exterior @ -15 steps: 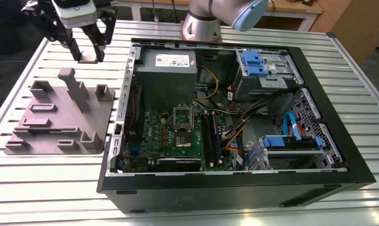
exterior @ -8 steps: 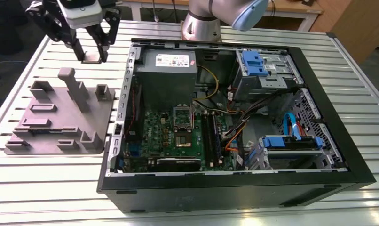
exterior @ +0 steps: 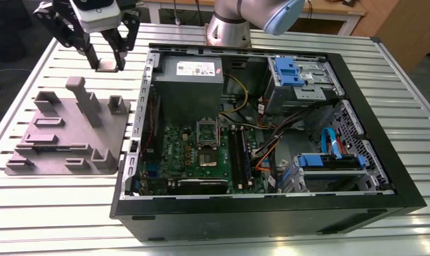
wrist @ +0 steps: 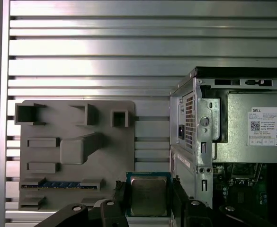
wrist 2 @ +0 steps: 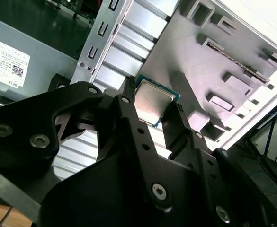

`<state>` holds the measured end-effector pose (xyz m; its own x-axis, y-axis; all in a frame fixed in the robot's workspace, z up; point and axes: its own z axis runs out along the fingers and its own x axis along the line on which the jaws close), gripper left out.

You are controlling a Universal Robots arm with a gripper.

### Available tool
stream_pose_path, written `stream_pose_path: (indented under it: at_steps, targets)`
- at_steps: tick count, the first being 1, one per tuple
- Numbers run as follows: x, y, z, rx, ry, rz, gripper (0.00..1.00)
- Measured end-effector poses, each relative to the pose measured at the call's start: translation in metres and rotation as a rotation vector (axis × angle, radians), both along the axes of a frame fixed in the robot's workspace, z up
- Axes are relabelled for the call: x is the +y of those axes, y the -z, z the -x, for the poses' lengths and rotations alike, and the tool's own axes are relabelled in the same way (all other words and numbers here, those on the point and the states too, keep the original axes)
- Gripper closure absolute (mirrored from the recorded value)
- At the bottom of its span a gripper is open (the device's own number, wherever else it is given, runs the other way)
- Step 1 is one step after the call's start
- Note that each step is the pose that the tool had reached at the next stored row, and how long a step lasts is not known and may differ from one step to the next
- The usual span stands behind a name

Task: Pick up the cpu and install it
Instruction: 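Pick up the cpu and move it towards the insertion slot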

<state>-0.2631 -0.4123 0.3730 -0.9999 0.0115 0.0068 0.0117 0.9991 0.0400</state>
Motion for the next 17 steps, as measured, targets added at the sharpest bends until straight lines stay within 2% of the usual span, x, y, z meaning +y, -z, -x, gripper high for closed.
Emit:
stream_pose_path:
  at_steps: [8,17]
  targets:
    - [0.0000,0.0001,-0.0076,0.0000,0.000,0.0000,0.53]
    - [0.0000,0.0003,-0.0111,0.0000,0.000,0.0000,0.53]
